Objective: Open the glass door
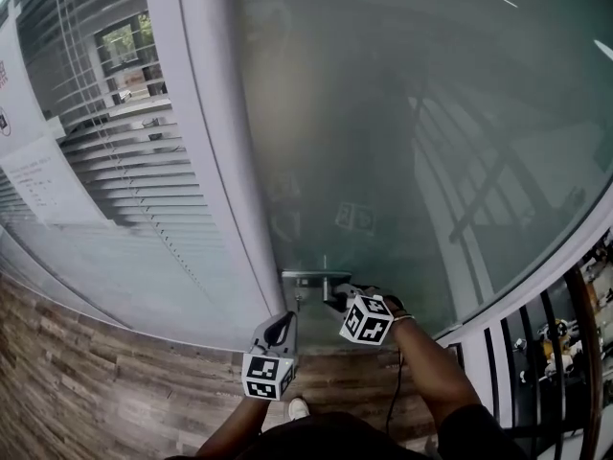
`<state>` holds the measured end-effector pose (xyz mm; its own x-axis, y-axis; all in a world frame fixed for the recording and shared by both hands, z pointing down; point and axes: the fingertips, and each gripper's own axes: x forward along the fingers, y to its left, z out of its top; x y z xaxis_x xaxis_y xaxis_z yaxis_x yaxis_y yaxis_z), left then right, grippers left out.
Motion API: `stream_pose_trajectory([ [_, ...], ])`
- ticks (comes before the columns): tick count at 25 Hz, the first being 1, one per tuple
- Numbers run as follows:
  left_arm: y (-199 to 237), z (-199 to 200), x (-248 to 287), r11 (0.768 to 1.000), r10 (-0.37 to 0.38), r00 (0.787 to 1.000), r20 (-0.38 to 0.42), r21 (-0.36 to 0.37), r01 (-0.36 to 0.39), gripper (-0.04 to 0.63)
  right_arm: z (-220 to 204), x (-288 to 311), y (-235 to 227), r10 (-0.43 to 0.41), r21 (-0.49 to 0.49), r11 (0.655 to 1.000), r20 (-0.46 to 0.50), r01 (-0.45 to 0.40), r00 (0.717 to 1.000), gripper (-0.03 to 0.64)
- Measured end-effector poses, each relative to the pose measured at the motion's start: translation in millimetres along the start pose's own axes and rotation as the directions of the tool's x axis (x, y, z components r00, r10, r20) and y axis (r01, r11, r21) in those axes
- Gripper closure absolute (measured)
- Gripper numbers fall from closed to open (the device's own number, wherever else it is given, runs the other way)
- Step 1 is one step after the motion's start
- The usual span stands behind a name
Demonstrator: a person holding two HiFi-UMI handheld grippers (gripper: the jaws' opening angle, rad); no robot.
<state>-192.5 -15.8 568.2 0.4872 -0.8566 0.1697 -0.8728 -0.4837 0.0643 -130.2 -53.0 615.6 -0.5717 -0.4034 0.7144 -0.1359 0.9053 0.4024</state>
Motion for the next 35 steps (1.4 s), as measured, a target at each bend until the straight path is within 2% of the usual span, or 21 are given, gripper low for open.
stream_pose_trajectory([
  [4,-4,-9,1,1.0,-0.014,1.0,-0.021,-0.002,0.014,0.594,7,4,-1,-0.001,0.099,0.995,0.143,-0.013,0.99,0.601],
  [6,-7,-11,3,1.0,-0.023,0.999,-0.027,0.002,0.023,0.594,8,5,-1,-0.002,0.123,0.992,0.176,-0.02,0.984,0.601],
  [11,-13,-12,13,0.999,-0.038,0.999,-0.023,0.022,0.038,0.594,7,8,-5,0.037,0.123,0.991,0.173,-0.059,0.984,0.6],
  [24,-13,1,35,0.996,-0.085,0.996,-0.006,0.014,0.086,0.594,-1,23,-38,0.044,0.178,0.982,0.141,-0.069,0.989,0.6],
  [29,-46,1,46,0.995,-0.095,0.996,-0.001,0.024,0.095,0.594,-24,6,-50,0.006,0.19,0.981,0.148,-0.035,0.989,0.6],
  [35,-36,-19,86,0.997,-0.066,0.996,-0.054,0.023,0.068,0.594,-26,32,-84,-0.022,0.211,0.977,0.145,-0.009,0.989,0.6],
])
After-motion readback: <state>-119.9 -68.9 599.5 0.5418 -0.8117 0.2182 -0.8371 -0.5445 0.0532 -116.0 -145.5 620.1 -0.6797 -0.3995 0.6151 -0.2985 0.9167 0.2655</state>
